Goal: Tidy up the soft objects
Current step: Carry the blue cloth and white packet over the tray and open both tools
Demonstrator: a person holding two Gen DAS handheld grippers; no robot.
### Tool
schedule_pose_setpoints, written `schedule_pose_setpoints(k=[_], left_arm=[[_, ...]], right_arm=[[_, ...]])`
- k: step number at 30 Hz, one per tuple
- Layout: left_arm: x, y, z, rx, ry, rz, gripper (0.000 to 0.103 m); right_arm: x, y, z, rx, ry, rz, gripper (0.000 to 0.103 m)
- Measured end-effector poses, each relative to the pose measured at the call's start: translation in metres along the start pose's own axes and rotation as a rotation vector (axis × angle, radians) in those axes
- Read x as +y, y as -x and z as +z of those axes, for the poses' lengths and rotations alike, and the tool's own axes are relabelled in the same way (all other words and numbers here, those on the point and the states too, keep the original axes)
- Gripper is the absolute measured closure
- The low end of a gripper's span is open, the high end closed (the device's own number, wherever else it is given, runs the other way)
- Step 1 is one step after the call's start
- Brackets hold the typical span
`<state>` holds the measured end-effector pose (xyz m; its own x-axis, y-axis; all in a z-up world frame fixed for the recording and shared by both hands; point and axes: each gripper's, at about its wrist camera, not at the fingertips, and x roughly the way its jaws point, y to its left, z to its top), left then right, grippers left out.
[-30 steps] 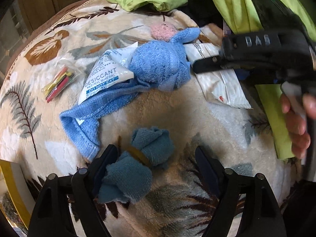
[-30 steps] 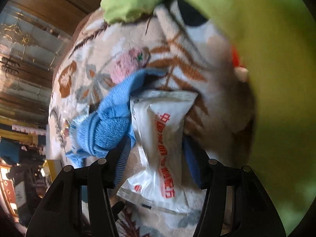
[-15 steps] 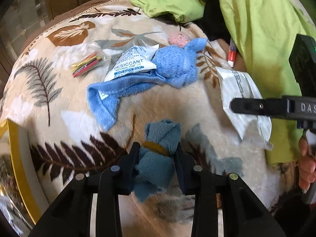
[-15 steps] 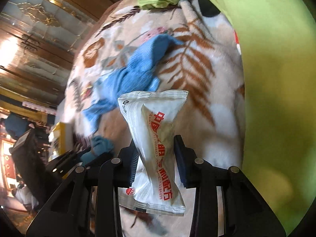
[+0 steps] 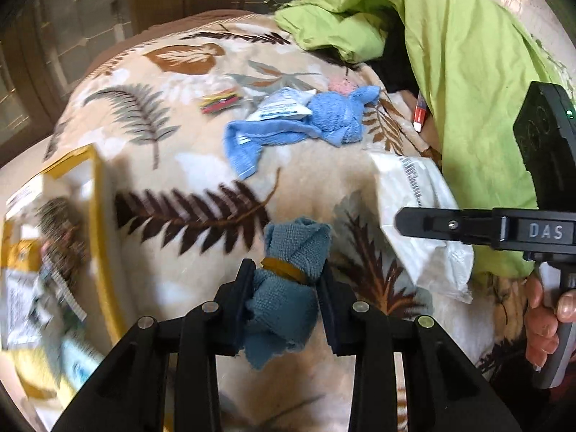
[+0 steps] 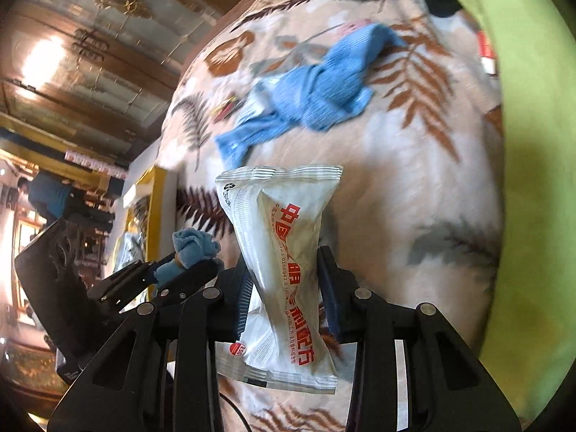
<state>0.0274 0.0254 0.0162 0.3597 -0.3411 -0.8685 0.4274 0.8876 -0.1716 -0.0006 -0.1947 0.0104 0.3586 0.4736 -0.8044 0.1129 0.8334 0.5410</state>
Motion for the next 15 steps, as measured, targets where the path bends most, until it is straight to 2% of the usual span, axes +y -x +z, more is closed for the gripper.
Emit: schedule_pose_setpoints(k=[15], left_arm=[[0.086, 0.061, -0.032, -0.063, 0.216, 0.093, 0.069]], right_arm=[[0.104, -0.042, -0.015, 0.089, 0.210, 0.037, 0.069]])
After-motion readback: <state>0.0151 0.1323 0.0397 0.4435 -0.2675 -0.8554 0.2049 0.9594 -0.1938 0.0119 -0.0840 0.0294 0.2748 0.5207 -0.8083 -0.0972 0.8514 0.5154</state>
